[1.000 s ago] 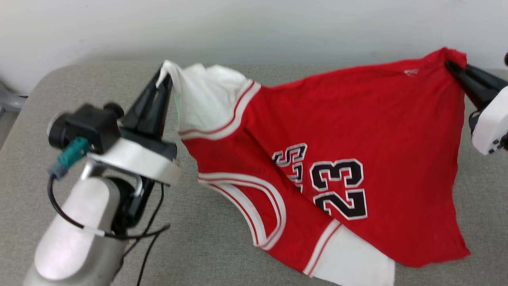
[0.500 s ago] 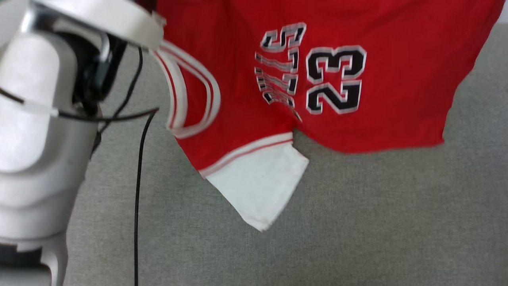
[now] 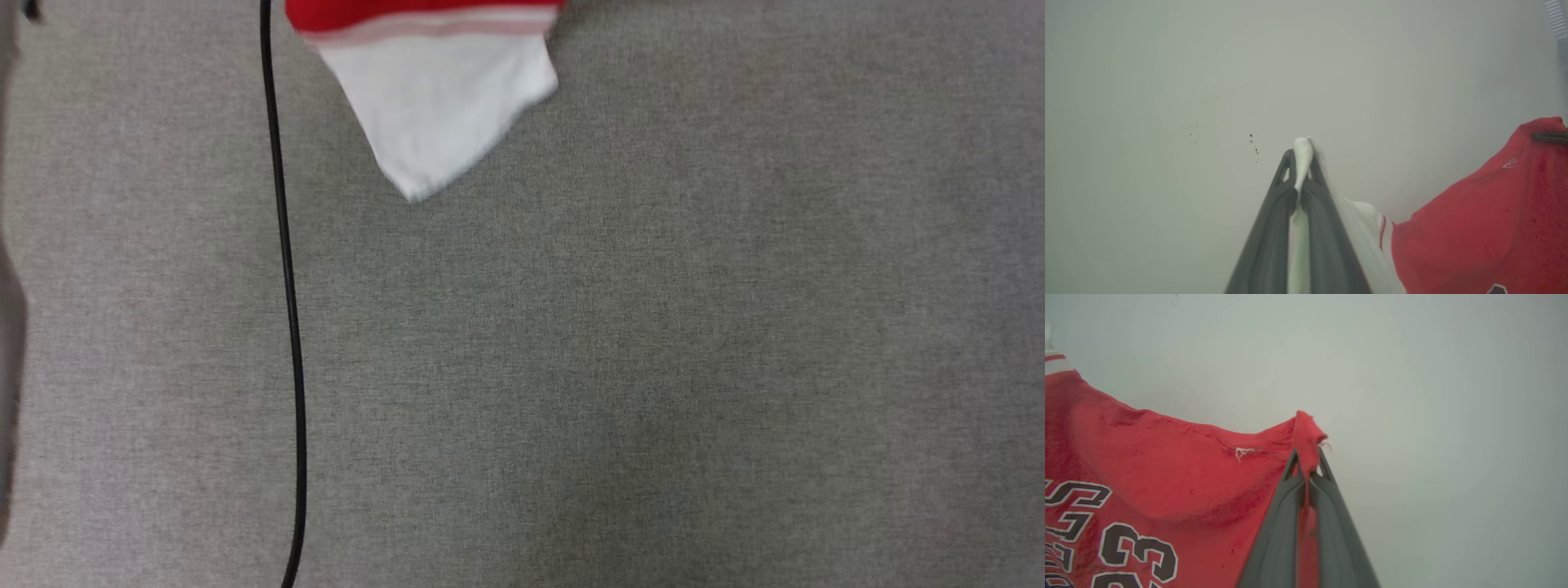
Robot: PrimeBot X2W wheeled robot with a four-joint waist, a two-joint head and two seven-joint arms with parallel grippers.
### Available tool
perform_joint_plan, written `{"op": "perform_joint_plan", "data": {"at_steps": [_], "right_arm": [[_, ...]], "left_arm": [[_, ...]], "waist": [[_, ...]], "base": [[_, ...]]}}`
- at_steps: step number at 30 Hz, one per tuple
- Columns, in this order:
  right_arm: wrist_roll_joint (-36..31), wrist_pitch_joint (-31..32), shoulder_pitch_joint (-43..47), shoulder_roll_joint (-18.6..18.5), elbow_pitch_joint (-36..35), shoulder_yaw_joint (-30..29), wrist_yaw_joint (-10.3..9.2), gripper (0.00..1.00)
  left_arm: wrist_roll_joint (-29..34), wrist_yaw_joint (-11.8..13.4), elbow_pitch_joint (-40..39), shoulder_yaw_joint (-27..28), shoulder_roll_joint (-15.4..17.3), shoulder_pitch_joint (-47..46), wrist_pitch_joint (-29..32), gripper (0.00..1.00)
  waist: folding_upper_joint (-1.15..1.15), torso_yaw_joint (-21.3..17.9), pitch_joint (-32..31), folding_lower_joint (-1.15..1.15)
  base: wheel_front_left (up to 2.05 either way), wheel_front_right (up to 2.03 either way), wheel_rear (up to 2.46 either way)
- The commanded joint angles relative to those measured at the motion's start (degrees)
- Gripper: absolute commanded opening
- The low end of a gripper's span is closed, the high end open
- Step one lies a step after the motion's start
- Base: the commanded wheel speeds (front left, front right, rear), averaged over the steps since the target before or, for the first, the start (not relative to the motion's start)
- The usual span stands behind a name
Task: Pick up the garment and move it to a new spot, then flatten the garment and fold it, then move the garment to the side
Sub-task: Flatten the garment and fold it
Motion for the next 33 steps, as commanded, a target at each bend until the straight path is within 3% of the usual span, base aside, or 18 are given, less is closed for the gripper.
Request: {"op": "perform_joint_plan", "data": {"at_steps": [1,9,16,27,33], "right_arm": [[-0.84,-0.30,-2.65,0.68,1.16,0.57,-0.07,0.00],[-2.52,-2.88,-14.88,0.97,7.63,3.02,-0.07,0.00],[-1.47,-5.68,-17.58,1.47,13.49,5.83,-0.06,0.00],[4.35,-10.47,-9.54,2.16,18.20,14.71,-0.07,0.00],[11.00,-11.89,0.12,-0.09,16.60,21.79,-0.07,0.00]], "left_arm": [[0.24,-0.17,1.61,-0.34,0.16,-2.77,-0.59,0.00],[-0.50,-0.47,9.29,-2.18,-0.29,-14.82,-4.53,0.00],[-2.93,-0.54,14.95,-6.03,0.06,-15.95,-7.20,0.00],[-9.38,-0.56,16.99,-11.77,2.14,-7.00,-10.79,0.00],[-12.34,-0.18,11.07,-9.75,5.21,7.36,-11.55,0.00]], "waist": [[0.00,-0.21,1.45,-0.01],[0.00,0.47,4.43,-0.01],[0.00,1.20,7.49,-0.01],[0.00,0.91,8.56,-0.01],[0.00,0.94,5.66,-0.01]], "base": [[0.00,0.00,0.00],[0.00,0.00,0.00],[0.00,0.00,0.00],[0.00,0.00,0.00],[0.00,0.00,0.00]]}}
